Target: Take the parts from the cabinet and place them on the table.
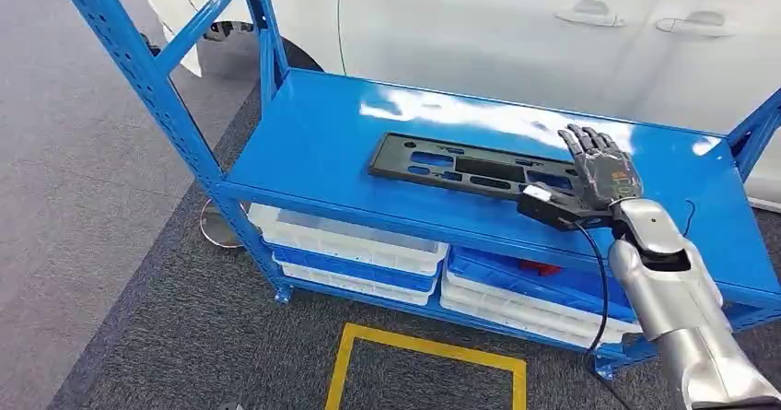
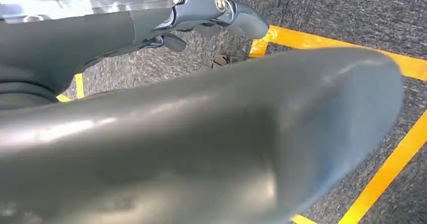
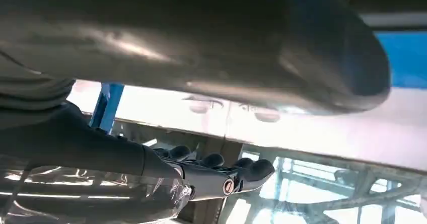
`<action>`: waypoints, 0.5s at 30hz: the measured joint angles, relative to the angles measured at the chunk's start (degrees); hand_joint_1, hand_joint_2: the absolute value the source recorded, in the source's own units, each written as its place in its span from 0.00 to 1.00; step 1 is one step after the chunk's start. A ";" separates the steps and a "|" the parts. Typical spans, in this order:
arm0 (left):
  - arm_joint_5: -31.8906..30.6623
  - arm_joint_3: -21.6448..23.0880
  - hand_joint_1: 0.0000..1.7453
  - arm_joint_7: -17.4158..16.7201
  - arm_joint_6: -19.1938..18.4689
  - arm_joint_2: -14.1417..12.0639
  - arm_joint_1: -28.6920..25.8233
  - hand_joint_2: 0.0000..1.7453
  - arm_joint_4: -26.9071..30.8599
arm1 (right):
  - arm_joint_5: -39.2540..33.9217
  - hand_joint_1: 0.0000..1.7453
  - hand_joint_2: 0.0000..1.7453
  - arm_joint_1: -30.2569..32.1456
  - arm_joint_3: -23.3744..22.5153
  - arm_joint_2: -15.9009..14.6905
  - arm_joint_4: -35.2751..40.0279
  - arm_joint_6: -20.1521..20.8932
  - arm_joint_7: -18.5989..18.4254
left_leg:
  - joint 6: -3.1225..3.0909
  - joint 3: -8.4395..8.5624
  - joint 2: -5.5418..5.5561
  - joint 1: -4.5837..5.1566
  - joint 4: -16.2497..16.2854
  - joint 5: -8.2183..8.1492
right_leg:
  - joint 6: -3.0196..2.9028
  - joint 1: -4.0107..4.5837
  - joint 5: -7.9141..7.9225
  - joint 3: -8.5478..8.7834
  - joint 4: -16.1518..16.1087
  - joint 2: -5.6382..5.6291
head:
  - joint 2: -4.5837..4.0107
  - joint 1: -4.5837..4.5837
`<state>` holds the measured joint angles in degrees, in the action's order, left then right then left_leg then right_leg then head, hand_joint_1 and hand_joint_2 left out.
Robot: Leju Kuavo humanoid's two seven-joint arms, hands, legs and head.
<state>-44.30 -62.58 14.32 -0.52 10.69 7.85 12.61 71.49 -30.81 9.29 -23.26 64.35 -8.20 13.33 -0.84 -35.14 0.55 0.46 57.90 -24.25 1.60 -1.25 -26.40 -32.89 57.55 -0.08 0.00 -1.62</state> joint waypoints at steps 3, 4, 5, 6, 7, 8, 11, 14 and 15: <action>-0.02 0.00 0.00 0.11 -0.07 0.00 0.01 0.00 0.00 | 0.22 0.00 0.00 0.36 0.11 0.02 0.09 0.59 0.50 | 0.00 -0.01 0.00 0.00 -0.01 0.00 | 0.00 0.00 0.00 0.00 0.00 0.00 | 0.00 0.02; -0.02 0.00 0.00 0.15 -0.07 0.00 0.02 0.00 0.00 | 0.31 0.00 0.00 0.33 0.26 0.04 0.07 0.79 0.64 | 0.00 0.00 0.00 0.00 -0.01 0.01 | 0.01 0.00 0.00 0.01 0.00 0.00 | 0.00 0.00; -0.02 0.00 0.00 0.26 -0.09 0.00 0.04 0.00 0.00 | 0.39 0.00 0.00 0.29 0.39 0.11 0.02 0.85 0.90 | 0.00 0.00 0.00 0.00 -0.01 0.01 | 0.01 0.00 0.00 0.02 0.00 0.01 | 0.00 0.02; -0.02 0.00 0.00 0.33 -0.11 0.00 0.07 0.00 0.00 | 0.70 0.00 0.00 0.13 0.61 0.22 -0.20 0.83 1.09 | 0.00 -0.01 0.00 0.00 -0.01 0.01 | 0.01 0.00 0.01 0.03 0.01 0.01 | 0.00 0.02; 0.02 0.00 0.00 0.42 -0.11 0.00 0.07 0.00 0.00 | 0.96 0.00 0.00 -0.13 0.90 0.37 -0.50 0.72 1.09 | 0.00 -0.01 0.00 0.00 -0.02 0.01 | 0.01 0.00 0.01 0.03 0.02 0.01 | 0.00 0.02; 0.15 0.00 0.00 0.44 -0.11 0.00 0.11 0.00 0.00 | 1.22 0.00 0.00 -0.52 1.29 0.67 -1.00 0.55 1.18 | 0.01 0.00 0.00 0.00 -0.02 0.02 | 0.01 0.00 0.01 0.03 0.02 0.00 | 0.00 0.00; 0.50 0.00 0.00 0.55 -0.11 0.02 0.15 0.00 0.00 | 1.71 0.00 0.00 -1.96 2.52 1.82 -3.00 -0.37 1.25 | 0.01 0.01 0.00 0.00 -0.01 0.03 | 0.01 0.01 0.01 0.04 0.03 0.00 | 0.00 0.02; 0.61 0.00 0.00 0.72 -0.11 0.02 0.11 0.00 0.00 | 2.12 0.00 0.00 -3.66 3.85 3.41 -5.29 -1.27 1.71 | 0.01 0.00 0.00 0.00 -0.01 0.04 | 0.01 0.01 0.01 0.03 0.04 0.00 | 0.00 0.00; 0.70 0.00 0.00 0.79 -0.09 0.02 0.12 0.00 0.00 | 2.23 0.00 0.00 -4.35 4.33 4.05 -6.15 -1.44 1.82 | 0.01 0.00 -0.01 0.00 -0.02 0.04 | 0.01 0.01 0.01 0.03 0.05 -0.01 | 0.00 0.00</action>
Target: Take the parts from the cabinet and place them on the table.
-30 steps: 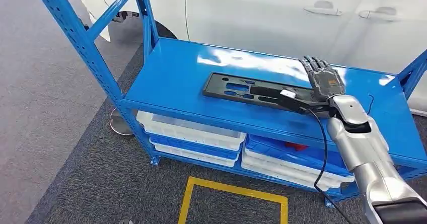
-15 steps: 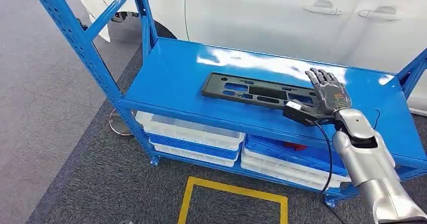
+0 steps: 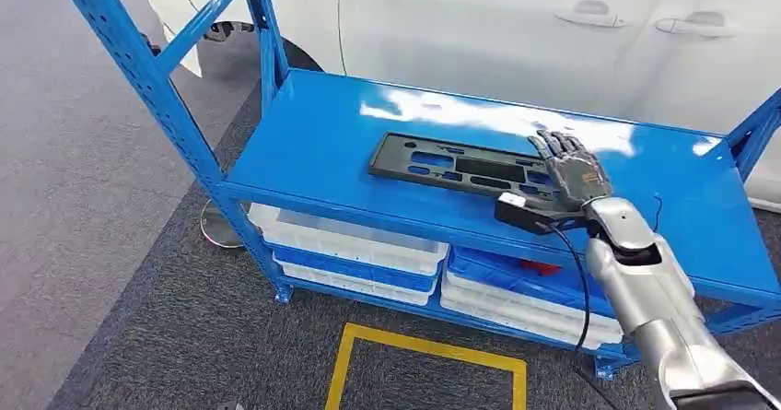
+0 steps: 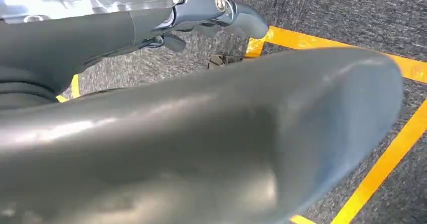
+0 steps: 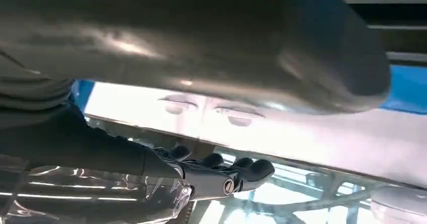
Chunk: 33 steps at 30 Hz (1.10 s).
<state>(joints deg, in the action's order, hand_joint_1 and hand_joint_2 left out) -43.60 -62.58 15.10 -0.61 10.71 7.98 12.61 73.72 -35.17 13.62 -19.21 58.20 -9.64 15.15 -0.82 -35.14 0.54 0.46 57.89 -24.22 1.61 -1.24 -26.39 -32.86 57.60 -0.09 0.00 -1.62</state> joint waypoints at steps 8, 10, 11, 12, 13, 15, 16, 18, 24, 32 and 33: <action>0.04 0.00 0.00 0.11 -0.02 0.17 0.00 0.00 0.00 | 0.66 0.00 0.00 -5.85 3.99 5.78 -8.08 -2.27 0.42 | 0.02 0.01 0.00 -0.03 0.00 0.02 | -0.01 0.01 0.00 -0.01 0.01 0.00 | 0.00 0.00; 0.04 0.00 0.00 0.15 -0.02 0.17 0.01 0.00 0.00 | 0.68 0.00 0.00 -6.90 4.85 6.88 -10.13 -2.67 0.50 | 0.02 0.01 0.00 -0.03 0.00 0.02 | -0.01 0.01 0.00 -0.01 0.02 0.01 | 0.00 0.00; 0.04 0.00 0.00 0.15 0.02 0.17 0.00 0.00 0.00 | 0.66 0.00 0.00 -7.30 5.20 7.27 -11.03 -2.69 0.70 | 0.02 0.01 0.01 -0.03 0.00 0.02 | -0.01 0.01 0.00 -0.01 0.02 0.01 | 0.00 0.00; 0.04 0.00 0.00 0.15 0.11 0.17 -0.02 0.00 0.00 | 0.68 0.00 0.00 -7.68 5.57 7.62 -11.88 -2.73 0.94 | 0.02 0.00 0.01 -0.03 0.00 0.02 | -0.01 0.01 0.00 -0.01 0.02 0.02 | 0.00 0.00; 0.04 0.00 0.00 0.15 0.20 0.17 -0.04 0.00 0.00 | 0.65 0.00 0.00 -8.03 5.81 7.87 -12.61 -2.75 1.09 | 0.02 0.00 0.02 -0.02 0.00 0.02 | 0.00 0.01 0.00 0.00 0.02 0.02 | 0.00 0.00; 0.31 -0.02 0.00 0.15 0.42 0.17 -0.08 0.00 0.00 | 0.68 0.00 0.00 -8.75 6.45 8.50 -14.39 -2.82 1.33 | 0.02 0.00 0.01 -0.02 0.01 0.02 | 0.00 0.00 0.00 -0.01 0.02 0.01 | 0.00 0.00; 0.37 -0.02 0.00 0.15 0.52 0.17 -0.11 0.00 0.00 | 0.66 0.00 0.00 -9.15 6.69 8.72 -15.27 -2.84 1.38 | 0.02 0.00 0.01 -0.02 0.01 0.02 | 0.00 0.00 0.00 -0.01 0.01 0.01 | 0.00 0.00; 0.44 -0.04 0.00 0.24 0.65 0.15 -0.22 0.00 0.00 | 0.63 0.00 0.00 -9.86 7.16 9.07 -16.71 -3.21 1.40 | 0.02 0.00 0.01 -0.02 0.01 0.02 | 0.00 0.00 0.00 -0.01 0.01 0.01 | 0.00 0.00; 0.48 -0.09 0.00 0.59 0.90 0.13 -0.55 0.00 0.00 | -0.26 0.00 0.00 -10.98 7.65 9.53 -19.91 -4.68 0.92 | 0.02 0.00 0.02 -0.02 0.01 0.02 | 0.00 0.00 0.00 -0.01 0.01 0.02 | 0.00 0.00; 0.55 -0.09 0.00 1.01 1.20 0.13 -0.54 0.00 0.00 | -1.09 0.00 0.00 -11.10 7.36 8.91 -21.61 -6.01 -1.44 | 0.02 0.03 0.01 -0.02 0.02 0.02 | 0.00 0.00 0.00 -0.03 0.01 0.01 | 0.00 0.00; 0.76 -0.11 0.00 1.03 1.22 0.13 -0.55 0.00 0.00 | -1.18 0.00 0.00 -11.06 7.15 8.57 -21.70 -6.25 -1.79 | 0.02 0.02 0.01 -0.02 0.02 0.02 | 0.00 0.00 0.00 -0.03 0.01 0.01 | 0.02 0.00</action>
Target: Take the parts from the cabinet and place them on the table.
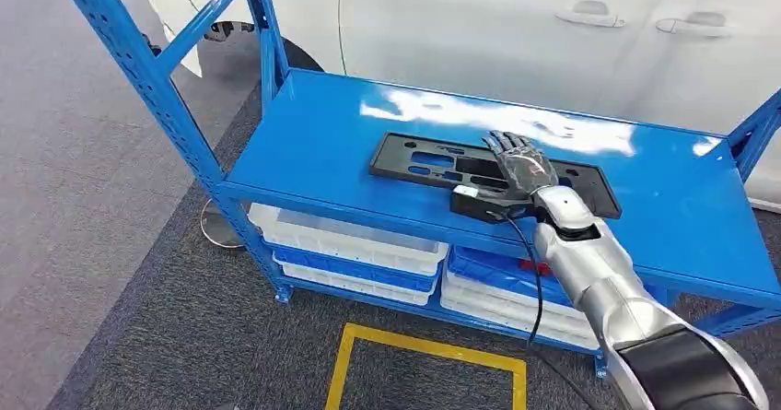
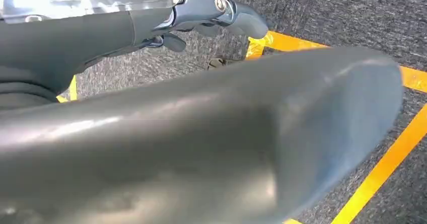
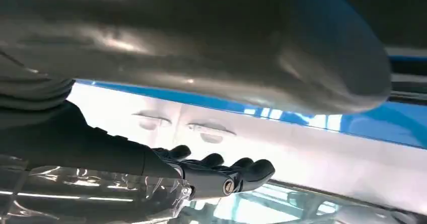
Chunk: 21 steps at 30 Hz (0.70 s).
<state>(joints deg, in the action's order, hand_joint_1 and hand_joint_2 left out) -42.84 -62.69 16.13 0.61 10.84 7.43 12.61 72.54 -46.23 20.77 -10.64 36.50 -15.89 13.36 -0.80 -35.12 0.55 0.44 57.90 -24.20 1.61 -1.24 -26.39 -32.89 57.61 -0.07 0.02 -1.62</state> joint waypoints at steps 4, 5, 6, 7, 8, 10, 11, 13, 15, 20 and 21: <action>0.33 -0.09 0.00 0.02 0.15 -0.04 -0.08 0.00 0.00 | -0.11 0.00 0.00 0.50 -1.29 -1.34 0.00 -0.53 -0.68 | 0.00 0.00 0.00 0.00 0.01 0.00 | 0.00 -0.01 0.00 0.00 0.00 0.00 | -0.02 0.00; 0.33 -0.11 0.00 0.02 0.20 -0.04 -0.12 0.00 0.00 | -0.04 0.00 0.00 0.78 -1.73 -1.64 0.09 -0.53 -0.88 | 0.00 0.00 0.00 0.01 0.01 -0.01 | 0.00 -0.01 0.00 0.00 -0.01 0.00 | -0.02 0.00; 0.33 -0.11 0.00 0.02 0.28 -0.06 -0.16 0.00 0.00 | 0.07 0.00 0.00 1.16 -2.25 -2.03 0.30 -0.55 -1.07 | 0.00 0.00 0.00 0.01 0.01 -0.01 | 0.00 -0.01 0.00 0.00 -0.01 0.00 | -0.02 0.00; 0.33 -0.13 0.00 0.02 0.31 -0.06 -0.20 0.00 0.00 | 0.22 0.00 0.00 1.61 -2.78 -2.41 0.61 -0.53 -1.23 | 0.00 0.00 0.00 0.01 0.01 -0.01 | 0.00 -0.01 0.00 0.00 -0.01 0.00 | -0.02 0.00; 0.31 -0.13 0.00 0.00 0.33 -0.09 -0.24 0.00 0.00 | 0.28 0.00 0.00 2.11 -3.24 -2.60 0.87 -0.55 -1.31 | 0.00 0.00 0.01 0.01 0.01 -0.01 | 0.00 -0.01 0.00 0.00 -0.01 0.00 | -0.02 0.00; 0.27 -0.13 0.00 0.00 0.33 -0.09 -0.27 0.00 0.00 | 0.63 0.00 0.00 3.08 -4.46 -3.43 1.64 -0.63 -1.38 | 0.00 -0.01 0.01 0.01 0.01 -0.01 | 0.00 -0.01 0.00 0.00 -0.01 0.00 | -0.02 0.00; 0.24 -0.13 0.00 0.00 0.33 -0.11 -0.27 0.00 0.00 | 0.72 0.00 0.00 3.59 -4.83 -3.59 1.90 -0.66 -1.47 | 0.00 0.00 0.00 0.00 0.01 -0.01 | 0.00 0.00 0.00 0.00 -0.01 0.00 | -0.02 0.00; 0.13 -0.13 0.00 0.00 0.31 -0.11 -0.22 0.00 0.00 | 0.85 0.00 0.00 4.62 -5.97 -4.26 2.55 -0.79 -1.99 | 0.00 0.00 0.00 0.01 0.01 -0.01 | 0.00 0.00 0.00 0.00 -0.01 0.00 | -0.02 0.00; 0.09 -0.13 0.00 0.00 0.33 -0.11 -0.18 0.00 0.00 | 0.98 0.00 0.00 5.57 -6.88 -4.61 3.23 -1.07 -2.36 | 0.00 0.01 0.00 0.00 0.01 -0.01 | 0.00 0.00 0.00 0.00 -0.01 0.00 | -0.02 0.00; -0.28 -0.13 0.00 0.02 0.31 -0.11 -0.12 0.00 0.00 | 2.12 0.00 0.00 8.69 -9.86 -5.42 5.83 -1.18 -2.58 | 0.00 0.02 0.00 0.00 0.00 -0.01 | 0.00 0.00 0.00 0.02 -0.01 0.00 | -0.02 0.00; -0.35 -0.13 0.00 0.02 0.31 -0.11 -0.10 0.00 0.00 | 2.23 0.00 0.00 9.38 -10.41 -5.53 6.34 -1.18 -2.58 | 0.00 0.01 0.01 0.00 0.00 -0.01 | 0.00 0.00 0.00 0.02 -0.01 0.00 | -0.02 0.00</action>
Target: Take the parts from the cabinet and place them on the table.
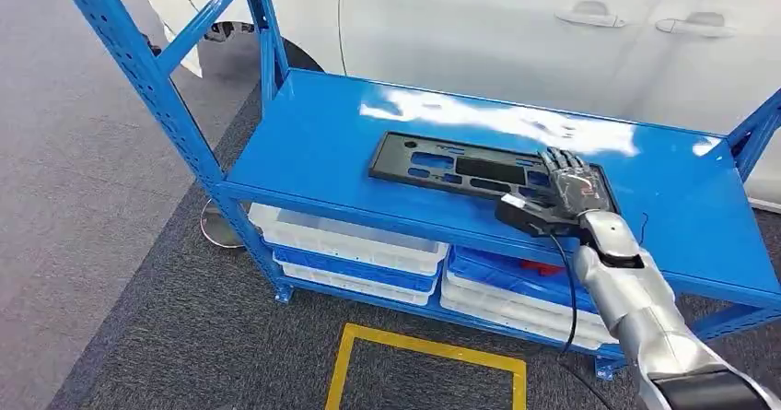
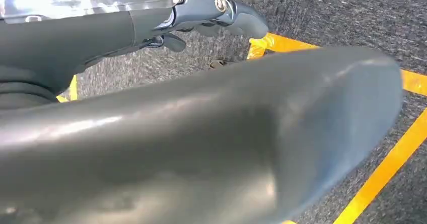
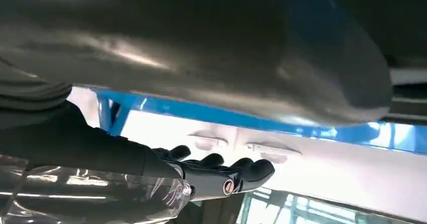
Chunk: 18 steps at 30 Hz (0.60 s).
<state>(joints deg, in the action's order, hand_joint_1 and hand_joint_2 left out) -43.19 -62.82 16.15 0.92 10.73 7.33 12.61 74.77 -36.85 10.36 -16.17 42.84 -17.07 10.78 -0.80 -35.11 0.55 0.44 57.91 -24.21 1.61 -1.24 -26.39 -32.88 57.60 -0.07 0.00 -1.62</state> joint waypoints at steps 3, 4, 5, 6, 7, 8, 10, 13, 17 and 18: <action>-0.02 0.00 0.00 0.02 -0.02 0.00 0.04 0.00 0.00 | 0.11 0.00 0.00 1.31 -1.31 -0.28 1.09 -0.04 0.00 | 0.00 0.00 -0.01 0.00 0.00 0.00 | 0.00 0.00 0.00 0.00 0.00 -0.01 | 0.00 0.00; -0.02 0.00 0.00 0.04 0.00 0.00 0.06 0.00 0.00 | 0.20 0.00 0.00 1.58 -1.53 -0.37 1.29 -0.02 -0.02 | 0.00 0.00 -0.01 0.00 0.00 0.00 | 0.00 0.00 0.00 0.00 0.00 -0.01 | 0.00 0.00; -0.04 0.00 0.00 0.04 -0.02 0.00 0.08 0.00 0.00 | 0.41 0.00 0.00 1.89 -1.77 -0.44 1.48 0.04 -0.09 | 0.00 0.00 -0.01 0.00 0.01 0.00 | 0.00 0.00 0.00 0.00 0.00 -0.01 | 0.00 0.02; -0.07 0.00 0.00 0.04 -0.02 0.00 0.08 0.00 0.00 | 0.65 0.00 0.00 2.26 -2.09 -0.57 1.77 0.09 -0.17 | 0.00 0.00 -0.01 0.00 0.00 0.00 | 0.00 -0.01 0.00 0.00 0.00 0.00 | 0.00 0.00; -0.11 0.02 0.00 0.06 -0.02 0.00 0.07 0.00 0.00 | 0.89 0.00 0.00 2.72 -2.49 -0.68 2.07 0.07 -0.35 | 0.00 0.00 -0.01 0.00 0.00 0.00 | 0.00 0.00 0.00 0.00 0.00 0.00 | 0.00 0.00; -0.13 0.02 0.00 0.04 -0.02 -0.02 0.08 0.00 0.00 | 0.98 0.00 0.00 3.18 -2.77 -0.74 2.27 0.02 -0.37 | 0.00 0.00 0.00 0.00 0.01 0.00 | 0.00 0.00 0.00 0.00 0.00 0.00 | 0.00 0.00; -0.13 0.02 0.00 0.04 -0.13 -0.02 0.08 0.00 0.00 | 1.00 0.00 0.00 4.06 -3.15 -0.96 2.60 -0.15 -0.39 | 0.00 0.00 -0.01 0.00 0.00 0.00 | 0.00 0.00 0.00 0.00 0.00 -0.01 | 0.00 0.00; -0.13 0.02 0.00 0.04 -0.17 -0.02 0.08 0.00 0.00 | 0.98 0.00 0.00 5.00 -3.63 -1.20 2.88 -0.28 -0.39 | 0.00 0.00 -0.01 0.00 0.00 -0.01 | 0.00 0.00 0.00 -0.01 0.00 -0.01 | 0.00 0.00; -0.13 0.02 0.00 0.04 -0.17 -0.02 0.08 0.00 0.00 | 1.01 0.00 0.00 5.29 -3.93 -1.25 3.21 -0.28 -0.39 | 0.00 0.00 -0.02 0.00 0.00 0.00 | 0.00 0.00 0.00 -0.01 0.00 -0.01 | 0.00 0.00; -0.13 0.02 0.00 0.04 -0.17 -0.02 0.08 0.00 0.00 | 1.01 0.00 0.00 5.32 -3.95 -1.25 3.21 -0.28 -0.39 | 0.00 0.00 -0.02 0.00 0.00 0.00 | 0.00 0.00 0.00 -0.01 0.00 -0.01 | 0.00 0.00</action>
<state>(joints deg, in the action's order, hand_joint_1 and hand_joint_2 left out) -43.32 -62.80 16.20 0.74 10.71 7.41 12.61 75.78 -31.54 6.40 -17.42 46.05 -17.35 10.38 -0.80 -35.11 0.53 0.44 57.90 -24.21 1.61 -1.24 -26.39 -32.89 57.60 -0.09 0.00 -1.62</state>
